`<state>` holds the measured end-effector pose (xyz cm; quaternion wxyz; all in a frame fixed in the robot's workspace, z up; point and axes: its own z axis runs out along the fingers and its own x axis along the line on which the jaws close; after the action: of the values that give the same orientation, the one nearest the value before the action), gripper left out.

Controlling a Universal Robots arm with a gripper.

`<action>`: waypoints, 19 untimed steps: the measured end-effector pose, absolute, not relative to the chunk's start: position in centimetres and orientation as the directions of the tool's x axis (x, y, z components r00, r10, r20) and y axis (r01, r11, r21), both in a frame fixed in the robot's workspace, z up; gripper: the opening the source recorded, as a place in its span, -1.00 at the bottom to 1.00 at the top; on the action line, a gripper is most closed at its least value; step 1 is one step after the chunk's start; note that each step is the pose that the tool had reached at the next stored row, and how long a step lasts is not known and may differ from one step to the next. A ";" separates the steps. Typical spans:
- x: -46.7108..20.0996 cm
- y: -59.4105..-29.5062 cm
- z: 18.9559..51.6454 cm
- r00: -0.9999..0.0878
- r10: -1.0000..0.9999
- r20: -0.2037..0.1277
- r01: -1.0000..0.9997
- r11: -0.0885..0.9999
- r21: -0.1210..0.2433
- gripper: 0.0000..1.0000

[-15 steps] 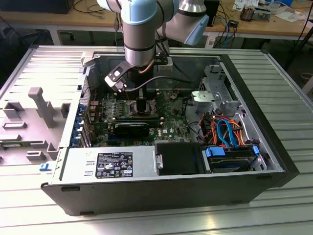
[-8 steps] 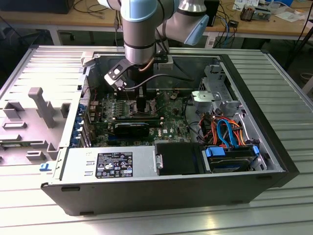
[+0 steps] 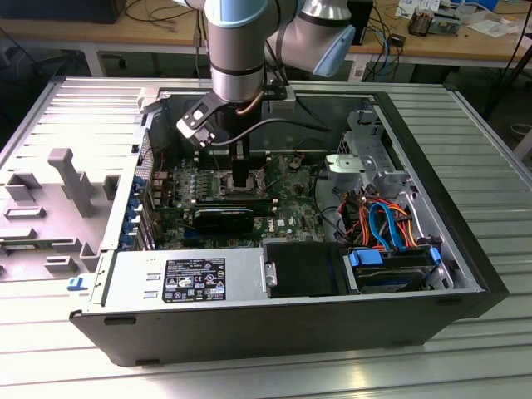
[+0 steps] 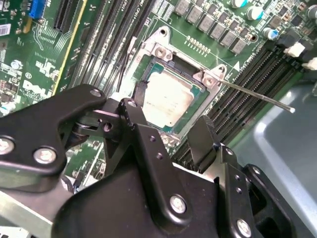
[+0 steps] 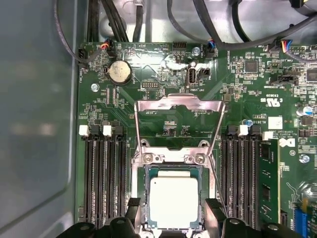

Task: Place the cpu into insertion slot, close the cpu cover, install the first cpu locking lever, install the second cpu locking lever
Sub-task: 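Place the cpu into insertion slot, then close the cpu cover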

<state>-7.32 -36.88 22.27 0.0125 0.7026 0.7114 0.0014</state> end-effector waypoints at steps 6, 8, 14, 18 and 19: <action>-6.9 -37.0 22.4 -0.014 1.000 -0.011 1.000 0.015 0.014 -0.41; -6.9 -37.0 22.9 -0.015 1.000 -0.011 1.000 0.015 0.014 -0.65; -6.9 -37.0 24.2 -0.016 1.000 -0.010 1.000 0.016 0.015 -0.79; -6.8 -37.0 24.4 -0.016 1.000 -0.011 1.000 0.016 0.014 -0.79; -6.8 -37.0 24.4 -0.016 1.000 -0.011 1.000 0.016 0.014 -0.79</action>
<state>-6.79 -36.98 24.36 0.0088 0.7014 0.7127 0.0014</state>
